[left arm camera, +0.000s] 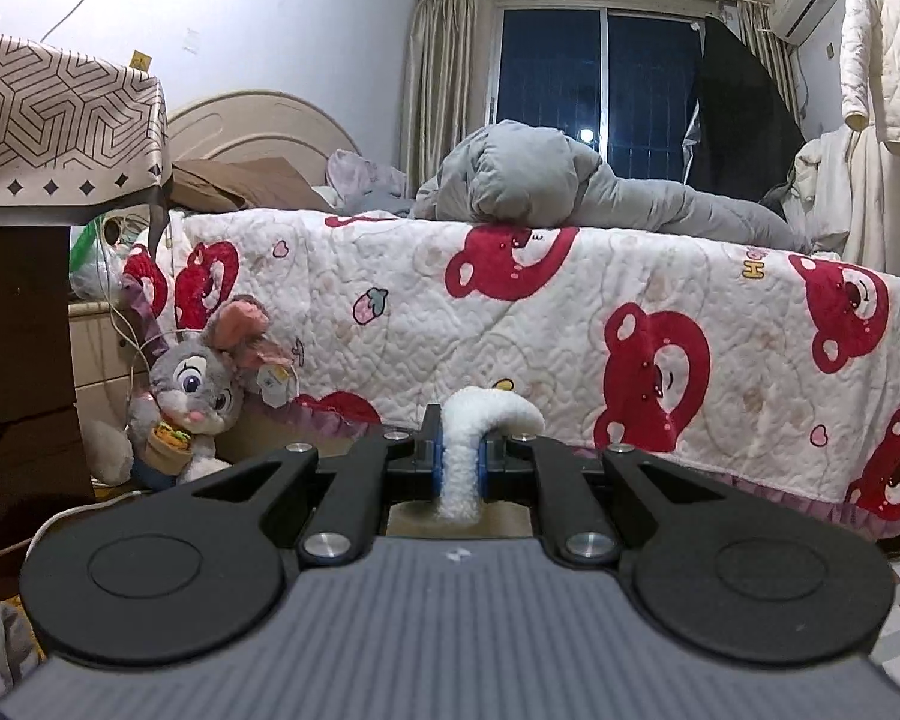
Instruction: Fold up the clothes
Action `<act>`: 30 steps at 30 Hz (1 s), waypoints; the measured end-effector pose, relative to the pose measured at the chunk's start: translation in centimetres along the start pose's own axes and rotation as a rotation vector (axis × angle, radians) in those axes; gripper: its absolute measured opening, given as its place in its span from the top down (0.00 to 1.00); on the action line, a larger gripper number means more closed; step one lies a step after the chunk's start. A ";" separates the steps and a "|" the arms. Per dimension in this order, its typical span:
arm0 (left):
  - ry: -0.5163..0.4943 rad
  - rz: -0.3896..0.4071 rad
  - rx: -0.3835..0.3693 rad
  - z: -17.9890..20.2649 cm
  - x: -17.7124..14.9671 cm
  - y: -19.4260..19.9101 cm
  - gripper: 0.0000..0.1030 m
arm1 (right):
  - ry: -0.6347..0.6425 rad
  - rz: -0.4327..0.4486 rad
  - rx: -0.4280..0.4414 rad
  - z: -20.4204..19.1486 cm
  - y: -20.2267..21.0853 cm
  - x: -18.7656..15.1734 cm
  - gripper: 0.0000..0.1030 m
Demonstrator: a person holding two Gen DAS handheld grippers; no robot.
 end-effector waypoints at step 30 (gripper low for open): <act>-0.080 -0.209 0.095 -5.7 -2.6 0.9 0.91 | 0.198 -0.037 0.160 -11.0 4.5 4.6 0.90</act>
Point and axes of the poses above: each gripper's, at about its wrist camera, not at the fingertips, and y roughly against the way its jaws point, z to its right, x to its top, the point moved 8 cm from there along -y, roughly the way its jaws point, and after that the axes turned 11 degrees about y, right-handed, at the moved point
